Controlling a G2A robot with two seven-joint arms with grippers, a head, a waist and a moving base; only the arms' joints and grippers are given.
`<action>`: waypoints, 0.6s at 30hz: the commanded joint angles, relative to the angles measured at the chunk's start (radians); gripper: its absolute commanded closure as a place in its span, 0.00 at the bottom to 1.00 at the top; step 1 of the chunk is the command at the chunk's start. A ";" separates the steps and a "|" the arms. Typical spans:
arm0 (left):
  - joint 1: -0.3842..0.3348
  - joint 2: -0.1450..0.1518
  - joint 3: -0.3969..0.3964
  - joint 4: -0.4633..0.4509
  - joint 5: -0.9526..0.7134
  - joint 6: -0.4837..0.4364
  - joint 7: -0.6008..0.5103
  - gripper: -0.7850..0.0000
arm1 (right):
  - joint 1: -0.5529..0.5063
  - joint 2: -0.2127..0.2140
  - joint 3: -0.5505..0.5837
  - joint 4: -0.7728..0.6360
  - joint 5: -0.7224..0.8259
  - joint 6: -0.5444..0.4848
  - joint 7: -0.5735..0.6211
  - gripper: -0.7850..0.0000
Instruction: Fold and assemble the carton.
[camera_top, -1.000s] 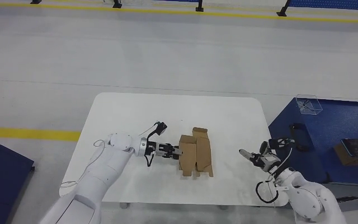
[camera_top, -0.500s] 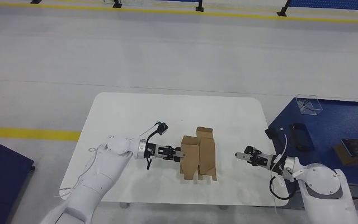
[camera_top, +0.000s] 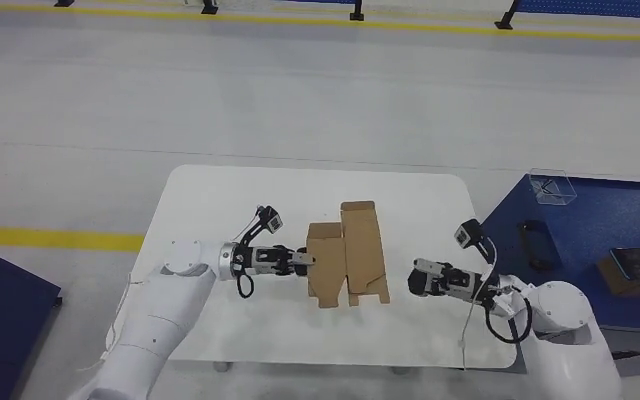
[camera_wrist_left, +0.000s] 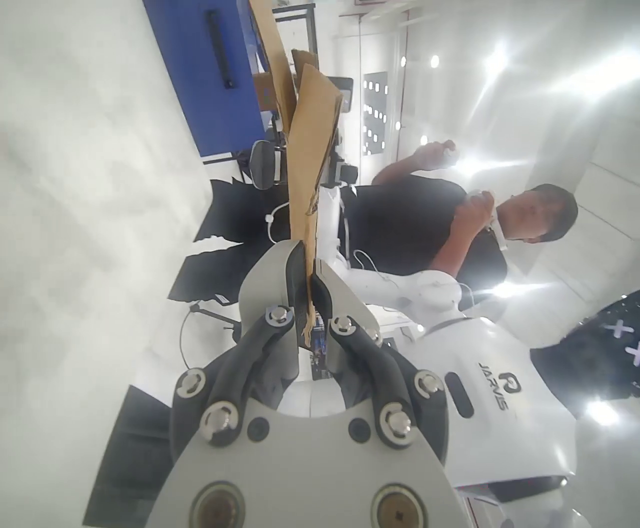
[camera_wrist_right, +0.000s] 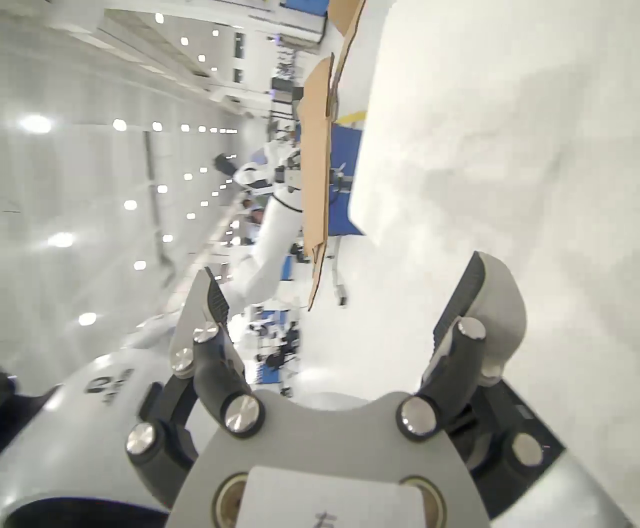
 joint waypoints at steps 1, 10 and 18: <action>0.034 0.021 -0.022 -0.058 0.013 0.016 -0.016 1.00 | 0.020 -0.003 -0.038 0.008 0.083 0.075 -0.002 0.00; 0.109 0.067 -0.050 -0.174 -0.003 0.051 -0.050 1.00 | 0.031 -0.015 -0.181 -0.064 0.033 0.062 -0.158 0.34; 0.122 0.086 -0.031 -0.184 -0.055 0.051 -0.050 1.00 | 0.018 -0.017 -0.247 -0.095 0.016 0.020 -0.187 1.00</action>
